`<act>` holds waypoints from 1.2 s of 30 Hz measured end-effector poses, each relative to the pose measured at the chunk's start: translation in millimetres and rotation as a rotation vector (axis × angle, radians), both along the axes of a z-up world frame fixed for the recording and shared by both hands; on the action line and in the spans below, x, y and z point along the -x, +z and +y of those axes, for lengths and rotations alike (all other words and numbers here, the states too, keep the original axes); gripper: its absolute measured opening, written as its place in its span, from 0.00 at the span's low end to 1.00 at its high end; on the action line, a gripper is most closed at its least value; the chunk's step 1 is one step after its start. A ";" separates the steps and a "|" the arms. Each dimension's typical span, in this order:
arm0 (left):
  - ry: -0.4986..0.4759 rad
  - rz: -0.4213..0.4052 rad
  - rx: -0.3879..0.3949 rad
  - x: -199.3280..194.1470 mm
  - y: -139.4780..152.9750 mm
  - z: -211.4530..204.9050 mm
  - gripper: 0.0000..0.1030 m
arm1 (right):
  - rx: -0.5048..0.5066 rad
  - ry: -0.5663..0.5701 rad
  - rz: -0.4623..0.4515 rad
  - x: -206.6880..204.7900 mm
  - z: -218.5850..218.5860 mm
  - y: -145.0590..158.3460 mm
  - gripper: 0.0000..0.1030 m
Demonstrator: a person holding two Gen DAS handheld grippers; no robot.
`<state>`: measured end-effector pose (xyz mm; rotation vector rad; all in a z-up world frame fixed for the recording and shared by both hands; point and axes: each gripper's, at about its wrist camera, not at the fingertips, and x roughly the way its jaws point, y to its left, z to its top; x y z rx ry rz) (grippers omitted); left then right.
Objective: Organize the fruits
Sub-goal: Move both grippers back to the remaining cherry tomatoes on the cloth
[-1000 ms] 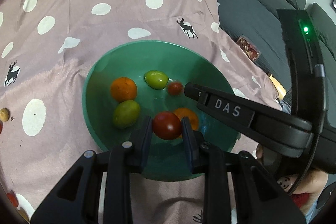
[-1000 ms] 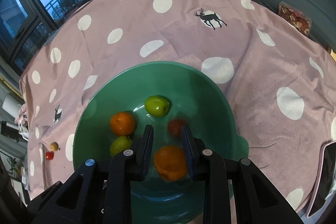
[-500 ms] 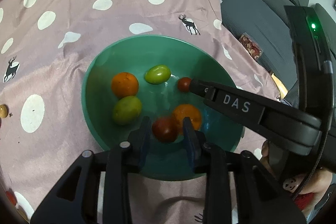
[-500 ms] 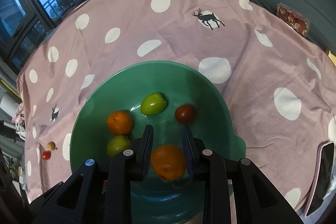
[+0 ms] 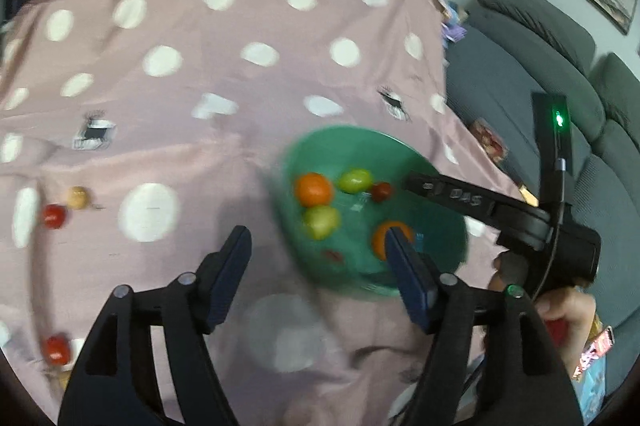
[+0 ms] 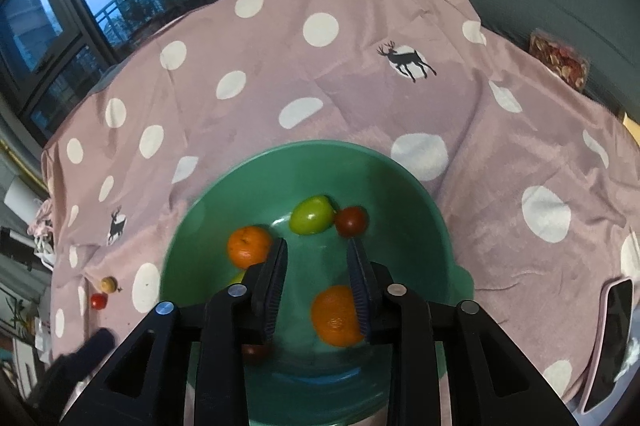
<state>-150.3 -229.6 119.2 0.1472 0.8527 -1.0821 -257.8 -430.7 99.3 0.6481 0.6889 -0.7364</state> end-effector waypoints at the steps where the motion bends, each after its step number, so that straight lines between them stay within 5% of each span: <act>1: 0.034 -0.020 -0.001 -5.0 2.6 13.6 0.72 | 0.007 0.003 -0.003 -1.4 2.0 1.8 0.37; 7: 0.214 -0.065 -0.028 -38.6 8.8 83.1 0.77 | 0.042 0.044 -0.016 -12.6 19.8 12.1 0.39; 10: 0.294 -0.074 -0.023 -52.6 7.7 117.9 0.78 | 0.061 0.082 -0.017 -21.9 31.7 16.0 0.51; 19: 0.503 0.042 0.060 -104.9 -13.1 196.3 0.80 | 0.098 0.247 -0.034 -60.2 81.9 25.8 0.51; 27: 0.598 0.131 0.081 -131.7 -28.7 222.4 0.81 | -0.069 0.500 -0.134 -118.7 139.3 18.0 0.51; 32: 0.584 0.158 0.051 -138.3 -36.3 224.5 0.80 | -0.168 0.594 -0.079 -182.5 173.6 -6.3 0.51; 36: 0.599 0.175 0.044 -143.5 -40.4 230.4 0.79 | -0.236 0.601 -0.018 -229.2 188.1 -29.4 0.37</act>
